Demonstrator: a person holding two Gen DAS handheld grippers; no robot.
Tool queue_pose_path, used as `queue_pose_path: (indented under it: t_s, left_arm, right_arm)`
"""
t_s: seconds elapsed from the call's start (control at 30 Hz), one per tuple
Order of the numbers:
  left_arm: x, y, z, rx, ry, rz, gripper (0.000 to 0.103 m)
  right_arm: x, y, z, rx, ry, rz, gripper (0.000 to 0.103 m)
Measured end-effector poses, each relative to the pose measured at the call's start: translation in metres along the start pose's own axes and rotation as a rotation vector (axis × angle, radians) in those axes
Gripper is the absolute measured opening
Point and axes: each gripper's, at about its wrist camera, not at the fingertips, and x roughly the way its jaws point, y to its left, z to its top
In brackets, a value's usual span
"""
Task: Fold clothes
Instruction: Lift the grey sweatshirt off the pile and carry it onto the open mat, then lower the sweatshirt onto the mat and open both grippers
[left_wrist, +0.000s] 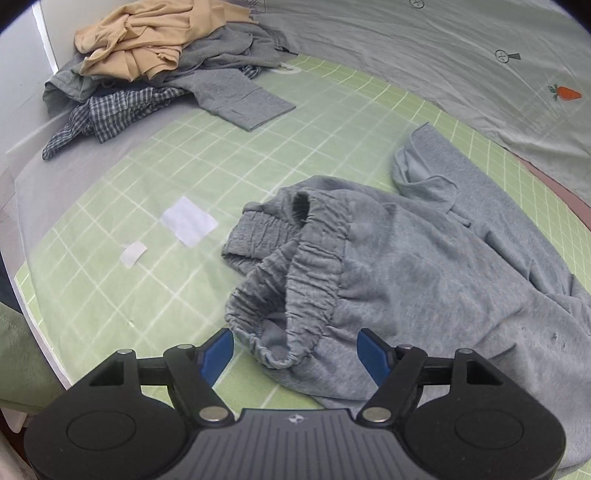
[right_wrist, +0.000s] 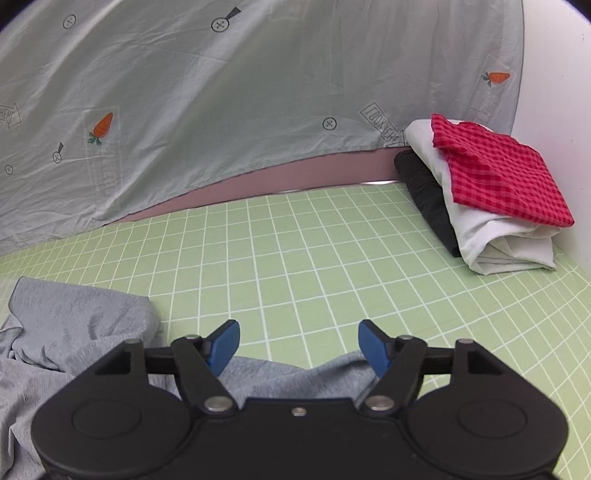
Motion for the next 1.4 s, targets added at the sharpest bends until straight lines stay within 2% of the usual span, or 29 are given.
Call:
queue_pose_path:
  t_s: [0.13, 0.27, 0.37, 0.43, 0.47, 0.53, 0.6, 0.63, 0.67, 0.73, 0.87, 0.97, 1.03, 1.13, 1.23, 1.3, 1.4]
  left_arm:
    - [0.021, 0.008, 0.009, 0.005, 0.039, -0.047, 0.080]
    - [0.041, 0.016, 0.019, 0.009, 0.076, -0.092, 0.080]
    - [0.050, 0.011, 0.026, 0.004, 0.078, -0.120, 0.074]
    - [0.055, 0.004, 0.031, 0.019, 0.087, -0.117, 0.049]
    - [0.058, 0.001, 0.034, 0.030, 0.092, -0.109, 0.045]
    - [0.061, -0.005, 0.040, 0.045, 0.090, -0.115, 0.026]
    - [0.065, -0.011, 0.049, 0.038, 0.086, -0.138, 0.019]
    - [0.068, -0.015, 0.055, 0.040, 0.082, -0.145, 0.018]
    - [0.073, -0.020, 0.061, 0.050, 0.076, -0.150, 0.017]
    - [0.083, -0.033, 0.079, 0.075, 0.058, -0.163, 0.016]
    - [0.092, -0.065, 0.127, 0.080, -0.005, -0.225, 0.013]
    - [0.067, -0.085, 0.156, 0.089, -0.113, -0.297, 0.011]
    - [0.045, -0.093, 0.169, 0.097, -0.180, -0.341, 0.011]
    - [0.016, -0.089, 0.163, 0.120, -0.238, -0.373, 0.012]
    - [0.012, -0.070, 0.136, 0.118, -0.203, -0.338, 0.013]
    - [0.024, -0.048, 0.109, 0.101, -0.120, -0.296, 0.015]
    - [0.037, -0.023, 0.078, 0.090, -0.018, -0.227, 0.023]
  right_arm:
    - [0.022, 0.002, -0.009, 0.014, 0.079, -0.075, 0.077]
    - [0.042, -0.006, -0.019, 0.037, 0.147, -0.140, 0.081]
    - [0.054, -0.014, -0.024, 0.118, 0.199, -0.151, 0.082]
    - [0.059, -0.014, -0.027, 0.144, 0.219, -0.140, 0.082]
    - [0.061, -0.013, -0.029, 0.155, 0.230, -0.135, 0.082]
    - [0.067, -0.011, -0.030, 0.178, 0.248, -0.124, 0.081]
    - [0.072, -0.008, -0.029, 0.193, 0.249, -0.086, 0.058]
    - [0.075, -0.006, -0.025, 0.187, 0.246, -0.072, 0.038]
    - [0.076, -0.005, -0.015, 0.185, 0.221, -0.073, 0.024]
    - [0.078, -0.003, 0.004, 0.179, 0.170, -0.074, 0.013]
    - [0.082, 0.001, 0.042, 0.167, 0.069, -0.076, 0.010]
    - [0.085, 0.004, 0.070, 0.158, -0.007, -0.078, 0.009]
    - [0.073, 0.000, 0.091, 0.169, -0.086, -0.085, 0.009]
    - [0.037, -0.009, 0.107, 0.188, -0.200, -0.102, 0.009]
    - [0.008, -0.014, 0.094, 0.170, -0.227, -0.142, 0.009]
    - [0.004, -0.019, 0.067, 0.144, -0.162, -0.168, 0.010]
    - [0.020, -0.023, 0.014, 0.123, 0.054, -0.162, 0.020]
